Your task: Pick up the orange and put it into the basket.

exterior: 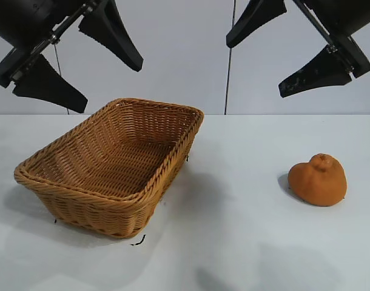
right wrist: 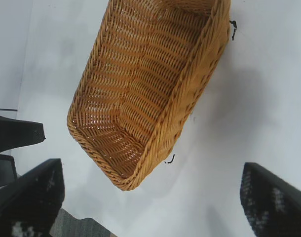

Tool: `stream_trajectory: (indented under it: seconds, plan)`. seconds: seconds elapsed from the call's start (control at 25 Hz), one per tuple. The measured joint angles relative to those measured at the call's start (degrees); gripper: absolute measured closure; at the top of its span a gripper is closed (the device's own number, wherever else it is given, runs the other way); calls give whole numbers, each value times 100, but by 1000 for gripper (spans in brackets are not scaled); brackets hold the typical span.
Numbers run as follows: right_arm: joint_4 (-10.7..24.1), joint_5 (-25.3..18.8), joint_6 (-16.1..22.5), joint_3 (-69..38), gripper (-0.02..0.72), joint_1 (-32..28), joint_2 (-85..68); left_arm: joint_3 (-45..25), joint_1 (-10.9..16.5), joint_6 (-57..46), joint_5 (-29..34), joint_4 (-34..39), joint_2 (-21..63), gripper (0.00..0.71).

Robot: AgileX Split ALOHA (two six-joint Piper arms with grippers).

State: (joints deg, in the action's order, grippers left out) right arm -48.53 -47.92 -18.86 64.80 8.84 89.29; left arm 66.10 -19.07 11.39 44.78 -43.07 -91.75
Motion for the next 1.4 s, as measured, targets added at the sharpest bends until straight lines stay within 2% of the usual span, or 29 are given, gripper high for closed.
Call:
stream_trajectory:
  seconds: [0.2, 0.4, 0.64, 0.76, 0.88, 1.16, 1.4]
  plan:
    - [0, 0, 0, 0, 8, 0, 0, 0, 0, -231, 23, 77, 363, 63]
    - [6, 0, 0, 0, 8, 0, 0, -72, -123, -1430, 74, 704, 797, 63]
    - [44, -51, 0, 0, 8, 0, 0, -174, -777, -3940, 237, 2470, 929, 63]
    - [44, -56, 0, 0, 8, 0, 0, -176, -1145, -5470, 269, 3393, 929, 63]
    - [44, -67, 0, 0, 8, 0, 0, -176, -1401, -7124, 347, 4129, 929, 63]
    - [46, -92, 0, 0, 8, 0, 0, -176, -1447, -9377, 504, 5023, 929, 63]
    - [50, -97, 0, 0, 8, 0, 0, -176, -1447, -9989, 517, 5075, 503, 63]
